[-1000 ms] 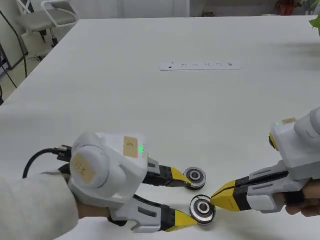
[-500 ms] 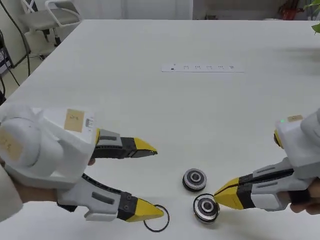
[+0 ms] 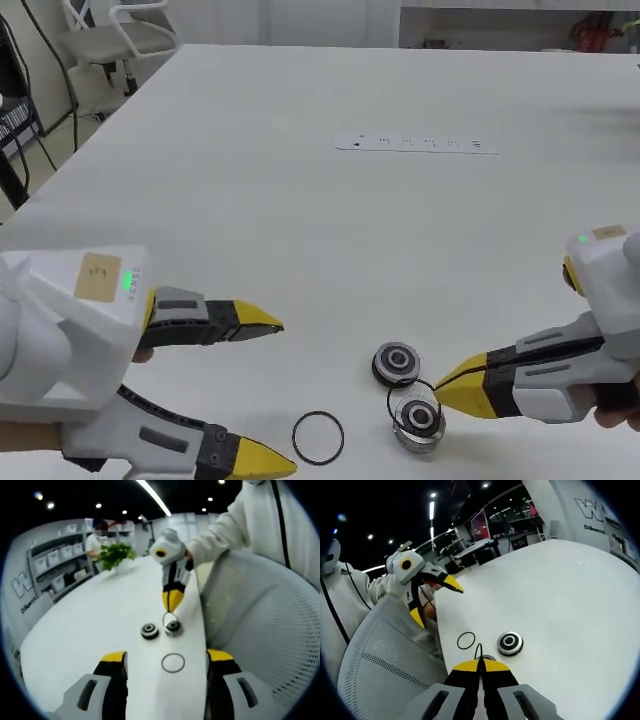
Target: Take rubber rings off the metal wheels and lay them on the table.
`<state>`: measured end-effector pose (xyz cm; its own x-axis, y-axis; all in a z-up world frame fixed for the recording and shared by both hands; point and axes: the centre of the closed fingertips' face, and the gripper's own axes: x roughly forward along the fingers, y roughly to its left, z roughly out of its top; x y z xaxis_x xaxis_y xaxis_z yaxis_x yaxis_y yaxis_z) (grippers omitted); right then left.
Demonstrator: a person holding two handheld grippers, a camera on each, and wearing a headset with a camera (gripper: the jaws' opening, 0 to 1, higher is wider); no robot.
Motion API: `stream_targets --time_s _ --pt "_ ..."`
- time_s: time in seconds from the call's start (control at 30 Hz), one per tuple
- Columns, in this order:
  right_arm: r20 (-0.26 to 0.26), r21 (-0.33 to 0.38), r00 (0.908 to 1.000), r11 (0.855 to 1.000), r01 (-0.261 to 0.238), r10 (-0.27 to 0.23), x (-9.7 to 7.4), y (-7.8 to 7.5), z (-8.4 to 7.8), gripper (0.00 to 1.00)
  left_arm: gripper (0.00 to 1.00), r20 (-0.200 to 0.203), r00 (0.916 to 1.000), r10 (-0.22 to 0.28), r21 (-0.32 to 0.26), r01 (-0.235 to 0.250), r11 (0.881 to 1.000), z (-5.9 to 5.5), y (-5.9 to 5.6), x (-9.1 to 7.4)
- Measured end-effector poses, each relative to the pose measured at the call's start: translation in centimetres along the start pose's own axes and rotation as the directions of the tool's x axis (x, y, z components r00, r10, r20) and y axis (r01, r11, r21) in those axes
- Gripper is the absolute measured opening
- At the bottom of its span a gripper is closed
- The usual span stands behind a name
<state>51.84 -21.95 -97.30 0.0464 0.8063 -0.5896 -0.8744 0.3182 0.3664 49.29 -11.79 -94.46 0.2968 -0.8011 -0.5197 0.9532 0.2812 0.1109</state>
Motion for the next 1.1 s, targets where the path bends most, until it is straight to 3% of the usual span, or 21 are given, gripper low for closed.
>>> stream_targets --time_s 0.37,0.53,1.1 --pt "0.044 -0.026 0.9989 0.999 0.019 -0.018 -1.1 0.2 1.8 0.0 0.68 0.023 0.9936 0.111 -0.07 -0.109 0.992 -0.4 0.7 -2.8" --pt "0.071 -0.001 0.9974 1.0 0.011 -0.011 -1.3 0.6 2.8 0.0 0.7 0.008 0.9887 0.15 -0.11 -0.148 0.983 -1.4 1.0 -3.5" --pt "0.077 -0.063 0.9966 0.998 -0.026 0.03 -2.0 3.4 5.9 0.0 0.73 0.014 0.9861 0.166 -0.142 -0.162 0.977 -1.8 0.4 -3.8"
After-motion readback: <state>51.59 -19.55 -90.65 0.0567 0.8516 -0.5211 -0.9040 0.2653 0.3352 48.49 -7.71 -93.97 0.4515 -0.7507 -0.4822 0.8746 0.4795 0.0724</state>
